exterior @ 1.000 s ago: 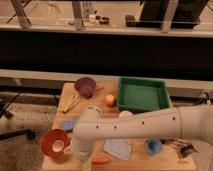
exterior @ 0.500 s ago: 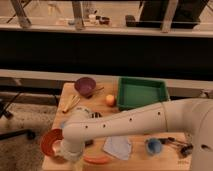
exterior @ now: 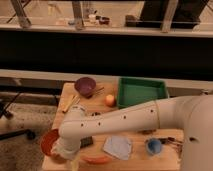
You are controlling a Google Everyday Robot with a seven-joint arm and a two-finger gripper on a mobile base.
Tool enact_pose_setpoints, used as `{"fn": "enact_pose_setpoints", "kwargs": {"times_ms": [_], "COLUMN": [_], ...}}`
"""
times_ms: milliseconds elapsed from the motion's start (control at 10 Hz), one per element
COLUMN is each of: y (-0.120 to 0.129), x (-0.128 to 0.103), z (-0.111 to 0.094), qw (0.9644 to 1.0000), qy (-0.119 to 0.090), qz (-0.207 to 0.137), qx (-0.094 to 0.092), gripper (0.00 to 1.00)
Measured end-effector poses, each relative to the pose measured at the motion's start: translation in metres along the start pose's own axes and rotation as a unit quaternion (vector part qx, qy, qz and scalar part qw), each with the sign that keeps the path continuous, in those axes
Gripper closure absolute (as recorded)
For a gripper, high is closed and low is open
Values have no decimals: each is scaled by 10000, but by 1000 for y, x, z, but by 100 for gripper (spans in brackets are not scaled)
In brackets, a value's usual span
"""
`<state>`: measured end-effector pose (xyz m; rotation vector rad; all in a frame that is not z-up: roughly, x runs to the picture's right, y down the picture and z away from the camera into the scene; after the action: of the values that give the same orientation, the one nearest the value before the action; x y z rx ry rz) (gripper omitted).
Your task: Stack bowls into tray
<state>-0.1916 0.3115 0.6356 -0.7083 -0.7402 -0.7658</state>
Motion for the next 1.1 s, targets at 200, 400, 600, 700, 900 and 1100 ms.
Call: {"fn": "enact_pose_setpoints", "kwargs": {"times_ms": [200,400,600,700,900,1100], "y": [-9,-16,-22,-24,-30,-34], "x": [3,5,9,11,17,22], "z": [5,9,14,17,22,27], "qw": [10000,9998,9997,9996,9994,9990], "qy": [-2,0,15,35,129,247], "qz": [-85,-155,-203,-224,-211,-172], "qx": [50,83,131,156,247,338], "gripper": [20,20,20,20,20,20]}}
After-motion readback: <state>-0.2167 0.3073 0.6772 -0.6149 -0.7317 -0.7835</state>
